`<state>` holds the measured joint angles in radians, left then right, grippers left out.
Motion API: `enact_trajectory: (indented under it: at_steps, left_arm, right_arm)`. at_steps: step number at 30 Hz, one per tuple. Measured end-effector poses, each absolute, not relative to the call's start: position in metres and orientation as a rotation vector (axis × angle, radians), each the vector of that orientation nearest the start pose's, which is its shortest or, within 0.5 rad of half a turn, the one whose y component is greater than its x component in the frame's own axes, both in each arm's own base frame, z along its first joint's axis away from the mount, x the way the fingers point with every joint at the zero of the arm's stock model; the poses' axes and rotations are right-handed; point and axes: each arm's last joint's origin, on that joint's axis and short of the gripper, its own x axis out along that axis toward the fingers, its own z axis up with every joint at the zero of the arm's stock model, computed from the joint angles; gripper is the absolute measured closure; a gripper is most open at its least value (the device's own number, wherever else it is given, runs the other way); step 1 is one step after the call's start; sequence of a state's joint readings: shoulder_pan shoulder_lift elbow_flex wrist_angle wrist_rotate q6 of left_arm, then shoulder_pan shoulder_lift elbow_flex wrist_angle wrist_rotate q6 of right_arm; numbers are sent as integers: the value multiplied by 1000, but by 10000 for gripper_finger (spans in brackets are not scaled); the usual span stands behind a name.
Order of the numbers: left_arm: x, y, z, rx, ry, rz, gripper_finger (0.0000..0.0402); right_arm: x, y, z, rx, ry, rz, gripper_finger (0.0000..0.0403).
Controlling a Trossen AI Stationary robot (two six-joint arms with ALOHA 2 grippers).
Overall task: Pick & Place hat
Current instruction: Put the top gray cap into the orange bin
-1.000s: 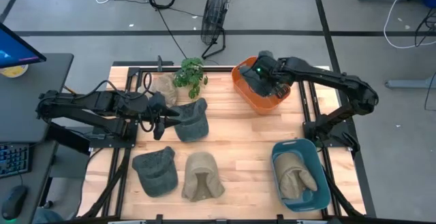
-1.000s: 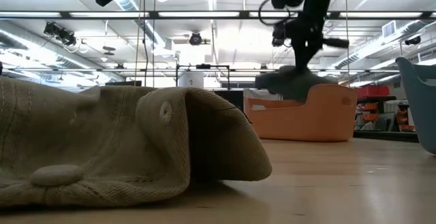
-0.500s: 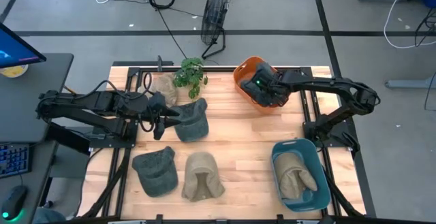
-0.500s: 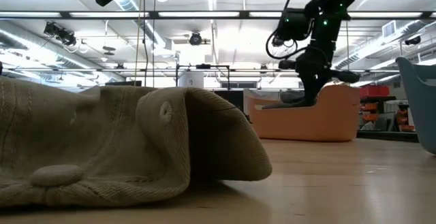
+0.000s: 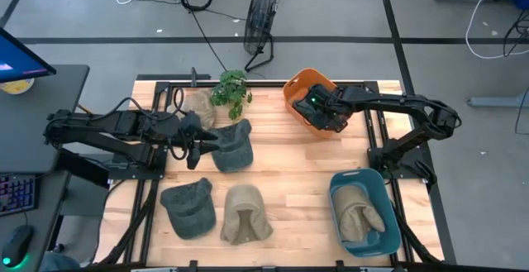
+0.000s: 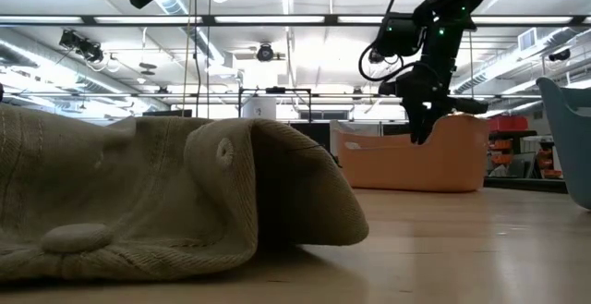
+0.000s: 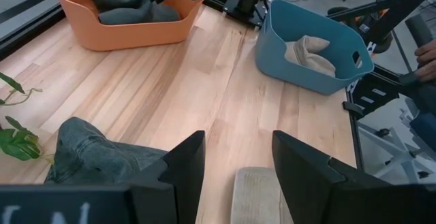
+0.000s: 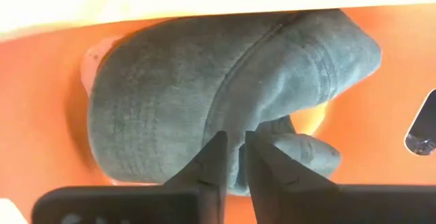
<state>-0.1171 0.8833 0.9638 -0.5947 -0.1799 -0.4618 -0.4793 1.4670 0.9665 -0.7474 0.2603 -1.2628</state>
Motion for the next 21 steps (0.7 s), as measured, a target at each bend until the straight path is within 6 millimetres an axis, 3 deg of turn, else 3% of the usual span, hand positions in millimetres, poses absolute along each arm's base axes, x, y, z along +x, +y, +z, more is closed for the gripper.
enact_trajectory:
  at_steps: [15,21]
  left_arm:
    - [175,-15,340,-376,484,177,227]
    - [175,-15,339,-403,484,184,227]
  right_arm:
    - [233,-130,211,-872,1518,121,305]
    - [233,-119,215,-888,1567,39,292]
